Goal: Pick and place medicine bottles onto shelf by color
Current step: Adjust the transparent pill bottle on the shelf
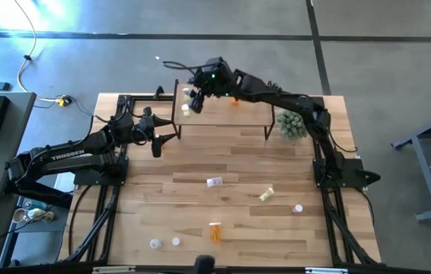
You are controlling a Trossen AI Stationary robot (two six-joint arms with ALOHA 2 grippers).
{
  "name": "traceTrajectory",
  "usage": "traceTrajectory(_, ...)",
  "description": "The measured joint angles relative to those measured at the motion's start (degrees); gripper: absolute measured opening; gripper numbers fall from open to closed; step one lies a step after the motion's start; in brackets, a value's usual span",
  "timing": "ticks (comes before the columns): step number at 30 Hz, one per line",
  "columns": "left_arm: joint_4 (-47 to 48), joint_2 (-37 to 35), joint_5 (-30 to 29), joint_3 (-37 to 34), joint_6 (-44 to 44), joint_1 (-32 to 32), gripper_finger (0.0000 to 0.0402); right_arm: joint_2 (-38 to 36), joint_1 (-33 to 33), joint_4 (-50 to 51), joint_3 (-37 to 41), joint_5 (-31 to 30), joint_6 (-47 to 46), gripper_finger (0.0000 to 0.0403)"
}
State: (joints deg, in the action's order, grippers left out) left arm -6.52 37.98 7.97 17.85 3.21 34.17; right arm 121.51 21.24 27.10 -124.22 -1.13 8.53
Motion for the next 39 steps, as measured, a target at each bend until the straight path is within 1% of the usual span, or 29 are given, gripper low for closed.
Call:
traceTrajectory(5,0.0,0.0,0.0,0.0,0.0,0.0,0.0246,0.0,2.8,9.9,-4.9,-9.4,2.0,0.0174)
traceTrajectory(7,-0.1,0.0,0.0,0.0,0.0,0.0,0.0246,0.0,4.4,12.5,-5.4,-11.3,1.4,0.0174)
traceTrajectory(14,-1.3,0.0,0.0,0.0,0.0,0.0,0.0246,0.0,8.5,19.1,-4.6,-11.5,-4.2,0.0174)
traceTrajectory(20,-9.8,-0.2,-0.9,0.0,-0.5,0.0,0.0246,0.0,9.1,20.6,-5.0,-11.5,-6.0,0.0174)
traceTrajectory(24,-9.3,-0.4,0.8,0.0,-2.8,0.0,0.0246,-0.1,9.1,23.2,-5.3,-11.5,-6.9,0.0174)
traceTrajectory(29,-8.7,-0.3,0.8,0.0,-3.1,-0.1,0.0246,0.1,9.1,27.2,-5.3,-12.1,-8.6,0.0174)
traceTrajectory(39,-6.4,-0.3,0.6,0.0,-3.0,-0.1,0.0246,3.8,9.5,27.4,-5.2,-12.4,-8.6,0.0174)
